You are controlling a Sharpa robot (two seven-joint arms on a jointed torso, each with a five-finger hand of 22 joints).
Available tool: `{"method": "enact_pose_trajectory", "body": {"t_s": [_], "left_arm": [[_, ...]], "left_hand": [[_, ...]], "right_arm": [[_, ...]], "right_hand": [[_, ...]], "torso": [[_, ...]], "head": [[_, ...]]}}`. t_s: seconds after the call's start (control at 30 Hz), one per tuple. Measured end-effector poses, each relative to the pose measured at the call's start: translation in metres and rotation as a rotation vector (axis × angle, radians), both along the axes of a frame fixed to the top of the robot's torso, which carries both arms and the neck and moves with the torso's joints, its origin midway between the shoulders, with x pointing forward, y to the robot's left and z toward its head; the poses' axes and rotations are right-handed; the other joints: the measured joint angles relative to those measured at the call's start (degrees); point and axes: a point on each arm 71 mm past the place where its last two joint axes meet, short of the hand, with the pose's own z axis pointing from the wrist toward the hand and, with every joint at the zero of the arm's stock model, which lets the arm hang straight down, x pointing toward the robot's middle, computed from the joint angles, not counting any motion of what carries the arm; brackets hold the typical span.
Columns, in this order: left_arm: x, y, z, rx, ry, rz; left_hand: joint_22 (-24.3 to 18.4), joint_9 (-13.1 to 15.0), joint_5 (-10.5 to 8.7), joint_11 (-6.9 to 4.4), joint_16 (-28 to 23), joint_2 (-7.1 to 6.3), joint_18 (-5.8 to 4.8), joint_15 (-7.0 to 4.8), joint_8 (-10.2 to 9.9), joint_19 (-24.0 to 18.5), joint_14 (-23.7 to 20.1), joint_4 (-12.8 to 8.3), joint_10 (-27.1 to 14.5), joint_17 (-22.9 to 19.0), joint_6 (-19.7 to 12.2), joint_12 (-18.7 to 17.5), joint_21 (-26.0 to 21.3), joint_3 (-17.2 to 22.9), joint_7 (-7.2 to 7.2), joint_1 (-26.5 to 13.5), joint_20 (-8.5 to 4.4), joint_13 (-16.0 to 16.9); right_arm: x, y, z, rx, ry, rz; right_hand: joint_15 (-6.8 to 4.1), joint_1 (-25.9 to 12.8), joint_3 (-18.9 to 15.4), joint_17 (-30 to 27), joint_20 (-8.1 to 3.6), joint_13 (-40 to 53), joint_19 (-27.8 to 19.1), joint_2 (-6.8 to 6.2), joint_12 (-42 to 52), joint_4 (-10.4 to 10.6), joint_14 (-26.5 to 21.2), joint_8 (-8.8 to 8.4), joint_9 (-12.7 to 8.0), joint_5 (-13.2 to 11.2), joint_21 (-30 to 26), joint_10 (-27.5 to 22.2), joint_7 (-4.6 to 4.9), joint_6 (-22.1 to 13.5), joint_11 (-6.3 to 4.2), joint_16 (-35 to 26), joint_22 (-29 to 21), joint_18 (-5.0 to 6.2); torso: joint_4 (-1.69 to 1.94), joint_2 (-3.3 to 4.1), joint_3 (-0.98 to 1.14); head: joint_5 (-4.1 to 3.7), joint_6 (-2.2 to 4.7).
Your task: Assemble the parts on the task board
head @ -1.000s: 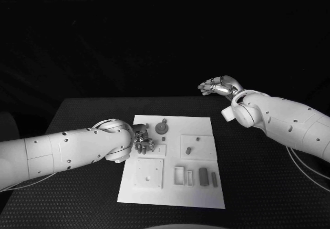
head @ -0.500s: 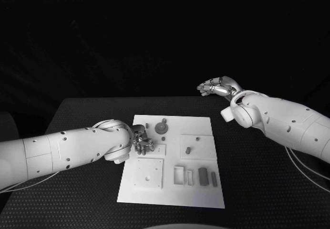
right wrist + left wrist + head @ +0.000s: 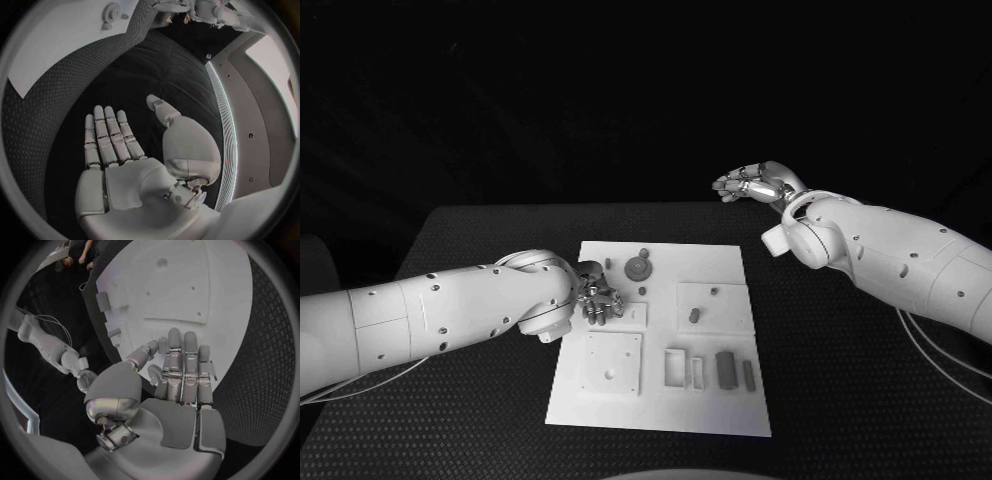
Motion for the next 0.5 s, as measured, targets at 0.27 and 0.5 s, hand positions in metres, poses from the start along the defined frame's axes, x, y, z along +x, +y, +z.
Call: {"method": "enact_pose_trajectory", "body": {"t_s": [0.27, 0.5], "left_arm": [[0.0016, -0.0012, 0.0004, 0.009, 0.011, -0.008], [0.0035, -0.0043, 0.0011, 0.027, 0.011, -0.022]], "left_hand": [[0.0, 0.3, 1.44, 0.00, 0.4, 0.20, 0.00, 0.00, 0.1, -0.4, 0.0, -0.3, 0.0, 0.0, 0.0, 0.2, 0.2, 0.2, 0.00, -0.2, 0.00, 0.2], [0.0, 0.6, 1.88, -0.11, 0.6, 0.20, 0.01, 0.00, 0.1, -0.4, 0.0, -0.4, 0.3, 0.0, 0.1, 0.5, 0.7, 0.1, 0.11, -0.2, 0.01, 0.3]], "right_arm": [[0.0000, 0.0005, -0.0003, 0.000, 0.001, 0.001], [0.0003, 0.0014, -0.0007, 0.000, 0.002, 0.003]], "right_hand": [[0.00, 0.2, -0.1, -0.1, 0.00, 0.0, 0.0, 0.22, -0.1, -0.1, 0.0, 0.21, -0.1, 0.0, 0.0, 0.0, 0.00, 0.0, 0.00, 0.0, 0.1, 0.00], [0.00, 0.5, -0.2, -0.1, -0.21, 0.0, -0.2, -0.01, -0.2, -0.2, 0.0, 0.21, -0.1, 0.0, 0.0, 0.0, 0.00, 0.0, 0.00, 0.0, 0.2, -0.01]], "torso": [[0.06, 0.01, 0.00], [0.04, 0.01, -0.03]], "head": [[-0.05, -0.20], [-0.07, -0.33]]}}
